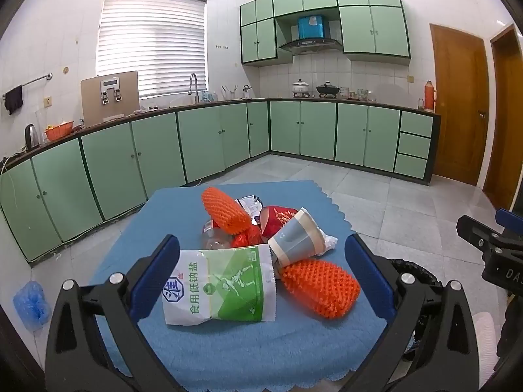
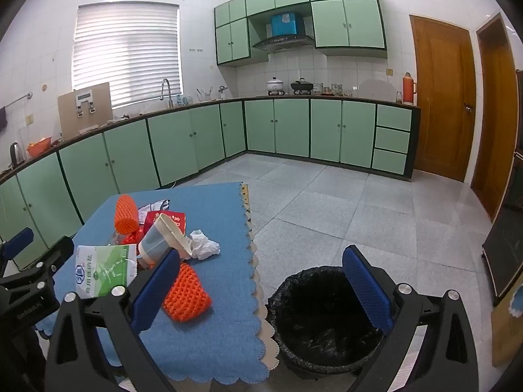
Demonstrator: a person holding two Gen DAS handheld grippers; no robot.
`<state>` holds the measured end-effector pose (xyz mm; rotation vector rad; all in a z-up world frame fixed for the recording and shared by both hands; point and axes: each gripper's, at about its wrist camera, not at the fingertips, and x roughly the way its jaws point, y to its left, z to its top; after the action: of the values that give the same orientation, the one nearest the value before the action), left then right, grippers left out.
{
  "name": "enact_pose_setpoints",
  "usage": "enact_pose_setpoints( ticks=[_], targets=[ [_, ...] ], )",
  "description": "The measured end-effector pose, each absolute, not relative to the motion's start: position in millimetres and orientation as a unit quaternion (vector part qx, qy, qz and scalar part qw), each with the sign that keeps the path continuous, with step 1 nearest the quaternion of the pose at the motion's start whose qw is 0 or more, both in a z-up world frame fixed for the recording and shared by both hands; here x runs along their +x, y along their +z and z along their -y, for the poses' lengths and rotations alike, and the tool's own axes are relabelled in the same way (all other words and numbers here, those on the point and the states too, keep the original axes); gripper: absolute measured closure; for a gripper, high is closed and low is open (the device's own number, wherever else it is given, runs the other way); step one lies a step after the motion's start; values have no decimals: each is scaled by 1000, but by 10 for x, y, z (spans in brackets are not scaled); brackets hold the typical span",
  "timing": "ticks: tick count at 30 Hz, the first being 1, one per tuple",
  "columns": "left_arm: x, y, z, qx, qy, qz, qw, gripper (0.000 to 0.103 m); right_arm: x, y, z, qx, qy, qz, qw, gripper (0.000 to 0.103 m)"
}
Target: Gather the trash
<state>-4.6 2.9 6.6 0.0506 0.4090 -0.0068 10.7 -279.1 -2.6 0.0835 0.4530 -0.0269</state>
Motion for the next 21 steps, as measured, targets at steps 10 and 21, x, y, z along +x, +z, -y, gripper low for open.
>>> enact_pose_setpoints(
  ticks=[10, 21],
  targets=[
    [-48, 59, -18, 27, -3, -202, 979, 5, 108, -27, 2793, 44, -13, -224, 973, 6],
    [-46, 97, -17, 28, -1, -201, 979, 5, 113, -32, 2791, 45, -14, -225, 973, 6]
  ],
)
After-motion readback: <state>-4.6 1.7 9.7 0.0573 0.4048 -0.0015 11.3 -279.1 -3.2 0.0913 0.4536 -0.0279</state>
